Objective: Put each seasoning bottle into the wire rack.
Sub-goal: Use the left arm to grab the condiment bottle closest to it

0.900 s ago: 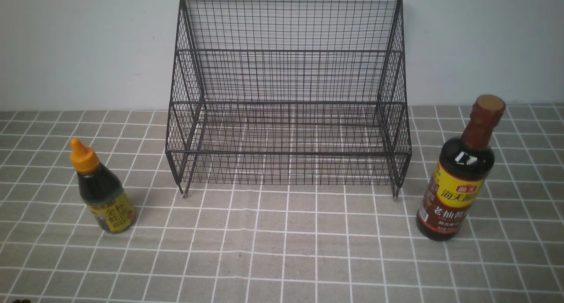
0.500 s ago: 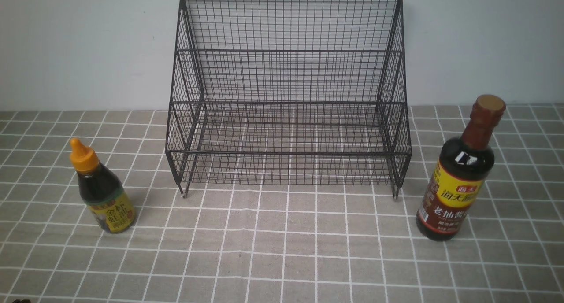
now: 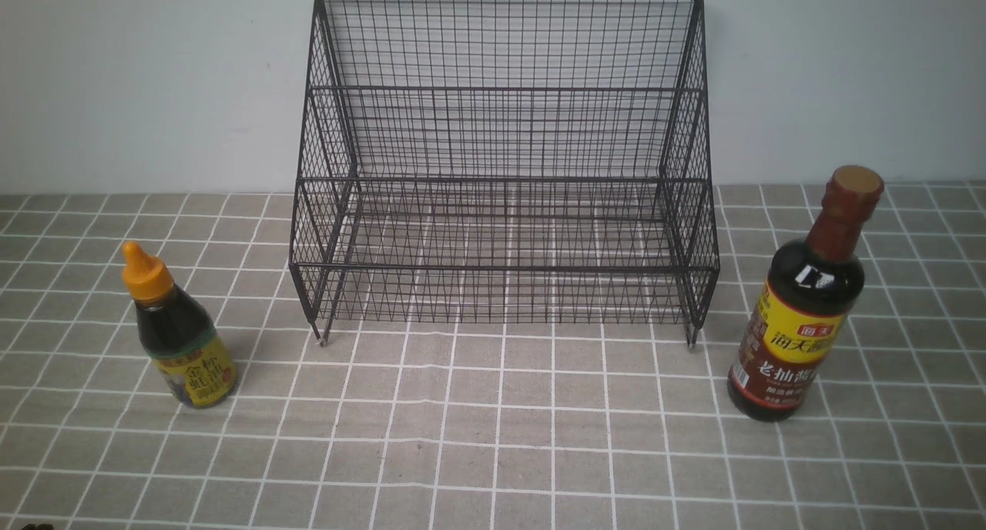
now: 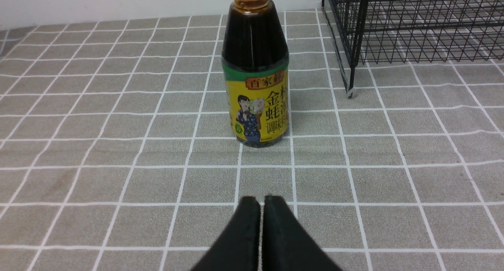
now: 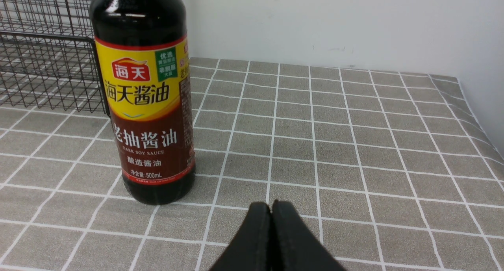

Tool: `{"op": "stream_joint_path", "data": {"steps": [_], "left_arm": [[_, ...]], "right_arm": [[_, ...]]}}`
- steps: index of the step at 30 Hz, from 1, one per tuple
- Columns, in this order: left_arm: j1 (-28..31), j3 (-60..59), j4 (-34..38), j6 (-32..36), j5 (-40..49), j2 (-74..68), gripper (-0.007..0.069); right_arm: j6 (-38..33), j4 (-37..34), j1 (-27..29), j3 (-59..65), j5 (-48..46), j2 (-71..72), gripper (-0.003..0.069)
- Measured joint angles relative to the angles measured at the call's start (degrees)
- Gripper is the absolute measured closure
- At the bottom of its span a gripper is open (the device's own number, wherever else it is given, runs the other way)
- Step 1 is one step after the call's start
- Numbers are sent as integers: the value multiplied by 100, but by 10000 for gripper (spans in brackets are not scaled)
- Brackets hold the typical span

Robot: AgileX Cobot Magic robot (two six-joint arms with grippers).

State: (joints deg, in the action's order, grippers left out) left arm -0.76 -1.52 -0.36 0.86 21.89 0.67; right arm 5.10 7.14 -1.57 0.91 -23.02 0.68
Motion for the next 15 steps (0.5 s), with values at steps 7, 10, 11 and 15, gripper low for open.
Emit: {"op": "stream_joint_path", "data": {"steps": [7,10,11,15], "left_arm": [[0,0,-54,6,-34,0,631],[0,-13,77,-34,-380,0,631],[0,-13,233,-86,-621,0,631],[0,-13,573,-177,-1644,0,631]], "right_arm": [[0,0,0,0,0,0,673],[0,0,0,0,0,0,673],[0,0,0,0,0,0,673],[0,0,0,0,0,0,673]]}}
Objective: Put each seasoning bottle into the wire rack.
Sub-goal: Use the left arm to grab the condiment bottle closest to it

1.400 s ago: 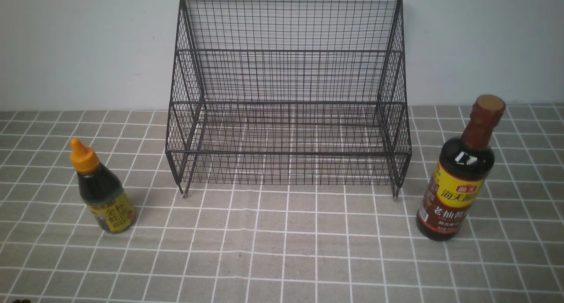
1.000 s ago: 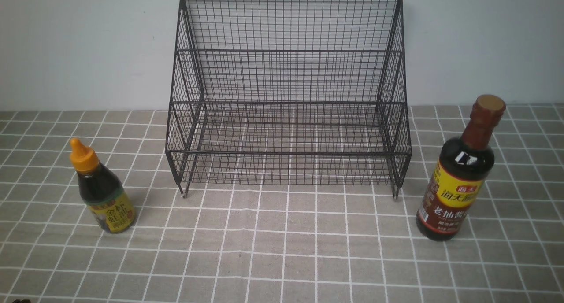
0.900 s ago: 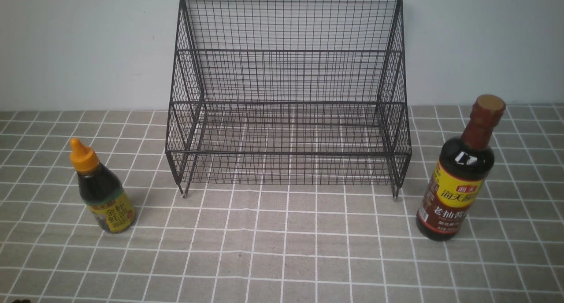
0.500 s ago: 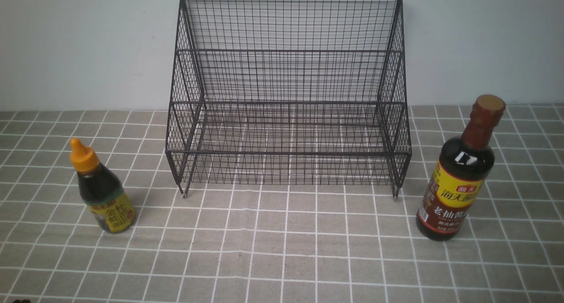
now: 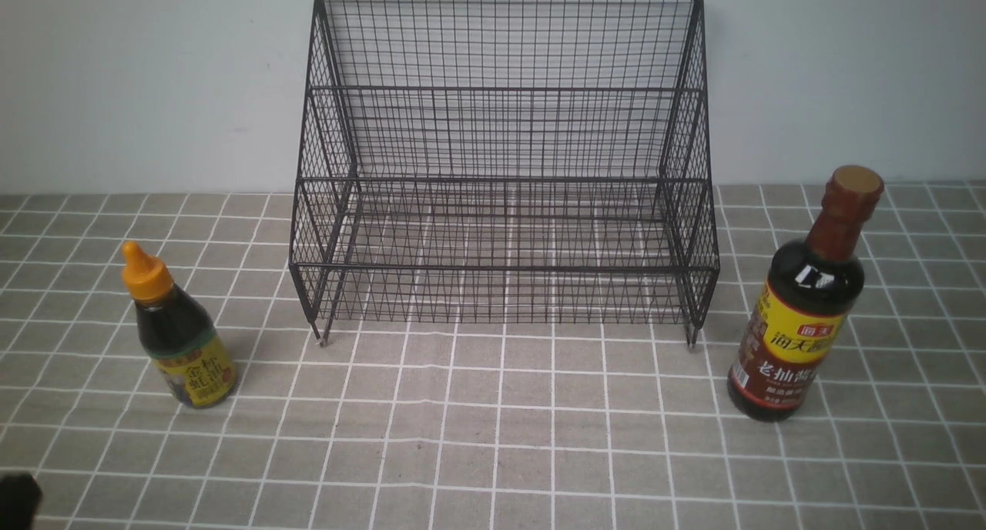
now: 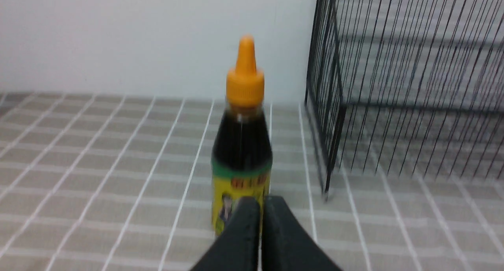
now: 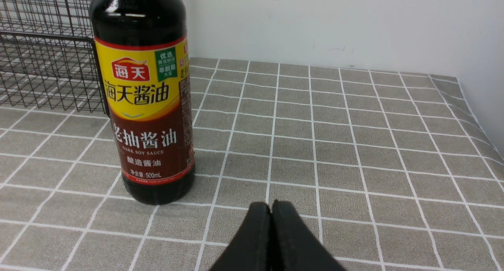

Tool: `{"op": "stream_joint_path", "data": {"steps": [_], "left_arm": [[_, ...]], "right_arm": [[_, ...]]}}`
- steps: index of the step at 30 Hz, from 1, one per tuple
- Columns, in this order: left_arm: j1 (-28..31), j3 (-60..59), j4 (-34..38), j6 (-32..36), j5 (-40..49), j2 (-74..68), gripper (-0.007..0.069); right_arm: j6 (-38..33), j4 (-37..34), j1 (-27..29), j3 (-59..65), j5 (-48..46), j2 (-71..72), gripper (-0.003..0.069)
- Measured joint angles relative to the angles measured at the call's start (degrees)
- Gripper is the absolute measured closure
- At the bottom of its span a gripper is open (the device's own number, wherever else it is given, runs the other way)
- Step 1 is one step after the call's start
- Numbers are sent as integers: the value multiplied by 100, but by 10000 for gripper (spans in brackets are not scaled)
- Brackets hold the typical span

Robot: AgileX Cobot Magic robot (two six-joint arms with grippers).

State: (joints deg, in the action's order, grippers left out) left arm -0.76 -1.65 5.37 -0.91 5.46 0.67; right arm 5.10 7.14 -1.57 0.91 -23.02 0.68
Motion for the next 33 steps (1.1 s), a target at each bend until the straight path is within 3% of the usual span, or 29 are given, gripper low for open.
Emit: {"op": "stream_joint_path", "data": {"steps": [6,7,15,20,27,33], "left_arm": [[0,0,120,-47,-1745,0,631],[0,0,119,-148,-2348,0,631],[0,254,-537,-903,-2793,-1211,615],[0,762,-1119,-1212,-3227,-2809,511],[0,1640,-1118,-1138,-4220,-5501,192],[0,2174,-916,-1053,-4941,-7085,69]], "right_arm": [[0,0,0,0,0,0,673],[0,0,0,0,0,0,673],[0,0,0,0,0,0,673],[0,0,0,0,0,0,673],[0,0,0,0,0,0,673],[0,0,0,0,0,0,673]]}}
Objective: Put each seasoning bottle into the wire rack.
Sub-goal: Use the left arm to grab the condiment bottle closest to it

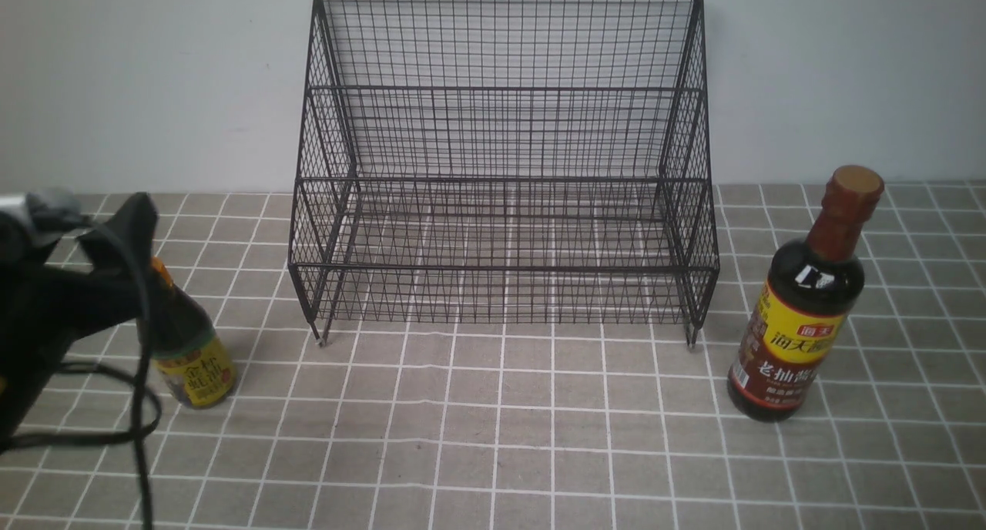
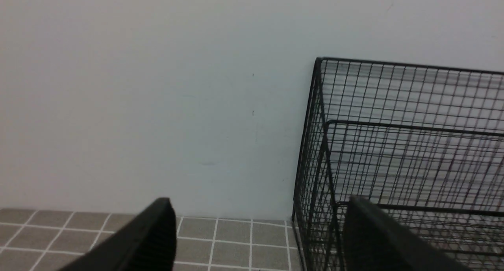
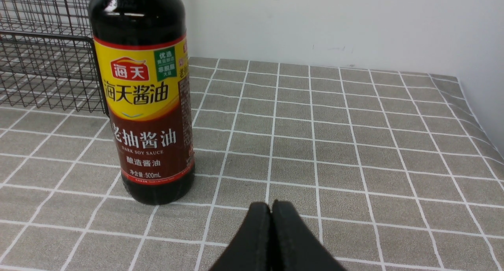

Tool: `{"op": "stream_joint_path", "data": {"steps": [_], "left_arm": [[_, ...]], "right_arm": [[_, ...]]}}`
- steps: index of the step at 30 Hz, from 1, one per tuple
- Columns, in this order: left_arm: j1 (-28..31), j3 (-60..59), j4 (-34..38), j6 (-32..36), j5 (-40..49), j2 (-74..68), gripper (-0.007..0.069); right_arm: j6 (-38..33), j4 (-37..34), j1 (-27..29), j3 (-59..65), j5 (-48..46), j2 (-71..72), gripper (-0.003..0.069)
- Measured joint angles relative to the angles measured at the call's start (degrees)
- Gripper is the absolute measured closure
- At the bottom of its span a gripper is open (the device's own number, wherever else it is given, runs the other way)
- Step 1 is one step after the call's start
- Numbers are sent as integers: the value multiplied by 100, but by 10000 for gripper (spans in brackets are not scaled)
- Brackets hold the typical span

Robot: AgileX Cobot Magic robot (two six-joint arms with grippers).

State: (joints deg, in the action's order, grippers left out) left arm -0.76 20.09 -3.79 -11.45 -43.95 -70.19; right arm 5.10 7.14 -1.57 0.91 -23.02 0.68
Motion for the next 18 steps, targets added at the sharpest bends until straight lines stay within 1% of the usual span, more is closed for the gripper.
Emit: {"op": "stream_joint_path", "data": {"steps": [4,5,8,13,16,17,18], "left_arm": [[0,215,259,2,-466,-869,61],[0,215,278,2,-479,-902,61],[0,248,615,2,-716,-1381,61],[0,262,727,2,-945,-1972,72],[0,284,731,2,-1012,-2157,127],[0,291,731,2,-1039,-2239,226],[0,291,731,7,-1039,-2248,251]], "right_arm": [[0,0,0,0,1,0,673],[0,0,0,0,1,0,673],[0,0,0,0,1,0,673],[0,0,0,0,1,0,673],[0,0,0,0,1,0,673],[0,0,0,0,1,0,673],[0,0,0,0,1,0,673]]}}
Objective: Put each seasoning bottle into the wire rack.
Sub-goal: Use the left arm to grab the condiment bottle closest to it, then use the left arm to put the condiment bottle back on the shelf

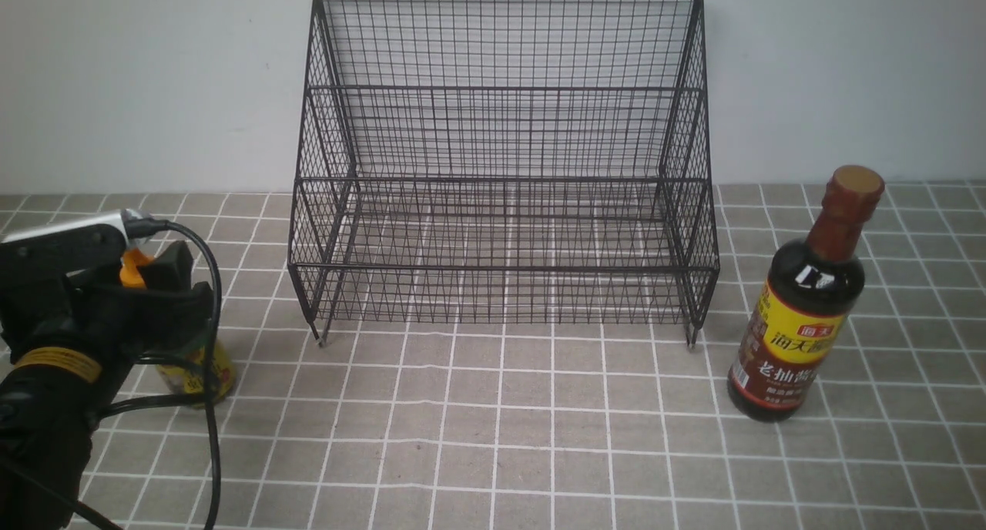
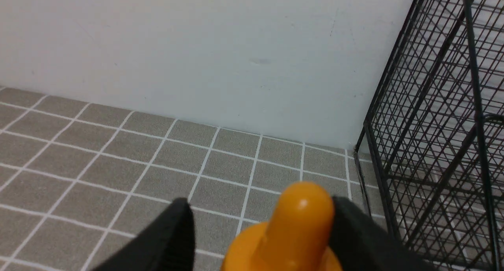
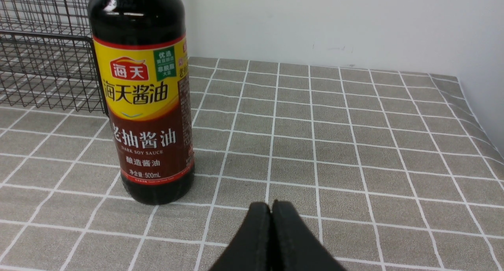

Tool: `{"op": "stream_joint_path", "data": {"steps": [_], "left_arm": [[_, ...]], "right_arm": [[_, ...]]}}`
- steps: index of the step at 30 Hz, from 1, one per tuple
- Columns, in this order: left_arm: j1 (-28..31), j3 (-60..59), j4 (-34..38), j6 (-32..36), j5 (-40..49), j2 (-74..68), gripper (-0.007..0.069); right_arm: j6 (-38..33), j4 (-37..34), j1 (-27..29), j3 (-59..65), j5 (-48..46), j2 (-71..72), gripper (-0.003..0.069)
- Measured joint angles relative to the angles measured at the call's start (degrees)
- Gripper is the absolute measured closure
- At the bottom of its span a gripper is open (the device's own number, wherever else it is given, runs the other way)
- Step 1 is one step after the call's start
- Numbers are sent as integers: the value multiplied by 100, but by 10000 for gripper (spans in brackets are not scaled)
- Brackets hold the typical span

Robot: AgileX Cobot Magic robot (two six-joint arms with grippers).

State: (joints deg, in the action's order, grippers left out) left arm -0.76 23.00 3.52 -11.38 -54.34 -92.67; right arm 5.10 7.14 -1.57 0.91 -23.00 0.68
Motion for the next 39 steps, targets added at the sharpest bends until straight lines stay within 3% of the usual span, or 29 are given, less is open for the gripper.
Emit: {"op": "stream_joint_path", "data": {"steps": [2,11,14,19,22,27,31,39], "left_arm": [[0,0,-35,43,0,1,359],[0,26,-877,43,666,990,356],[0,228,-899,43,1325,1564,356],[0,729,-1550,-73,2385,2348,356],[0,1125,-2245,-522,2747,2717,356],[-13,1869,-3454,-2187,2701,2867,356],[-176,2179,-4038,-3070,2666,2654,356],[-745,2484,-4480,-3275,2516,1674,356]], "right_arm": [[0,0,0,0,0,0,673],[0,0,0,0,0,0,673],[0,0,0,0,0,0,673],[0,0,0,0,0,0,673],[0,0,0,0,0,0,673],[0,0,0,0,5,0,673],[0,0,0,0,5,0,673],[0,0,0,0,5,0,673]]}}
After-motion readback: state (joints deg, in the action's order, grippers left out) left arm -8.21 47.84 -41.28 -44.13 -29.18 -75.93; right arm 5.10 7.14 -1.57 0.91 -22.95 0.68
